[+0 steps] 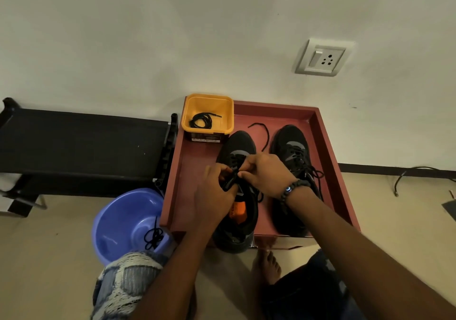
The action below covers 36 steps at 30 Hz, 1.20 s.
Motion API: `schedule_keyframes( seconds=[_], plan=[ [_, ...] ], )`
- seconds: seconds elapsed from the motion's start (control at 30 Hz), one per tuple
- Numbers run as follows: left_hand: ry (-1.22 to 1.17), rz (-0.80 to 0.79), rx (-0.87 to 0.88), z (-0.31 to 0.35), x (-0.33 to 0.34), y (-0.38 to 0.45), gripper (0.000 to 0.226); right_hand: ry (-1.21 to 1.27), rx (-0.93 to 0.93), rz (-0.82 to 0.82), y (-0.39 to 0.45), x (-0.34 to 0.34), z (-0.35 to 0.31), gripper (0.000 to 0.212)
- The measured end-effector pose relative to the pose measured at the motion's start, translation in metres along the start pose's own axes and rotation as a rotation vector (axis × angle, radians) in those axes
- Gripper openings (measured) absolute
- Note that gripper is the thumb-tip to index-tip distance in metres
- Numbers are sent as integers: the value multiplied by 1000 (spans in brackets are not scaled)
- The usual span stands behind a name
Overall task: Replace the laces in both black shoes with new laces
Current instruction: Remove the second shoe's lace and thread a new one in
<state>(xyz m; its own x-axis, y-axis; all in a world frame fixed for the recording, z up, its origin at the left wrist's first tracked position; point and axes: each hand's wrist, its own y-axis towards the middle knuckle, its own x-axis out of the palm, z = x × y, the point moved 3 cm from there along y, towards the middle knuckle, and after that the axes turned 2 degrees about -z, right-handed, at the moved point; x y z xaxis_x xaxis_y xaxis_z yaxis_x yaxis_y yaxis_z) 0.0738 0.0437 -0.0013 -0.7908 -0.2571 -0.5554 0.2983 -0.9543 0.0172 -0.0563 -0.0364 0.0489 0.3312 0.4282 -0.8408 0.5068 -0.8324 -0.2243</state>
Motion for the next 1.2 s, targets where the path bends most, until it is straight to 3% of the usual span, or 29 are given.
schedule_keyframes(
  seconds=[0.17,0.27,0.43,0.7,0.77,0.87,0.93,1.03,1.13,1.2],
  plan=[
    [-2,10,26,-5,11,-5,37,-292,34,-113,4,6,-21,18],
    [-6,10,22,-4,11,-5,37,-337,77,-110,8,9,-25,15],
    [19,-5,36,-3,8,-5,37,-12,164,-84,-2,-5,-12,24],
    [-28,-27,16,-7,13,2,41,350,210,-10,-18,-1,-2,12],
    [-44,-32,17,-8,14,3,41,189,153,-56,-22,-2,-5,11],
    [-61,-28,0,-9,16,3,40,-132,61,48,-17,-8,-14,10],
    [-86,-22,-27,-9,15,2,39,-117,13,84,-7,-10,-19,18],
    [-130,-37,-84,-9,14,0,40,-281,-75,-15,7,-5,-22,27],
    [-140,-43,-72,-7,13,-1,41,-423,-165,-62,14,-2,-20,25],
    [-143,-39,-49,-7,12,-1,40,-374,-204,-69,16,-2,-16,17]
  ],
)
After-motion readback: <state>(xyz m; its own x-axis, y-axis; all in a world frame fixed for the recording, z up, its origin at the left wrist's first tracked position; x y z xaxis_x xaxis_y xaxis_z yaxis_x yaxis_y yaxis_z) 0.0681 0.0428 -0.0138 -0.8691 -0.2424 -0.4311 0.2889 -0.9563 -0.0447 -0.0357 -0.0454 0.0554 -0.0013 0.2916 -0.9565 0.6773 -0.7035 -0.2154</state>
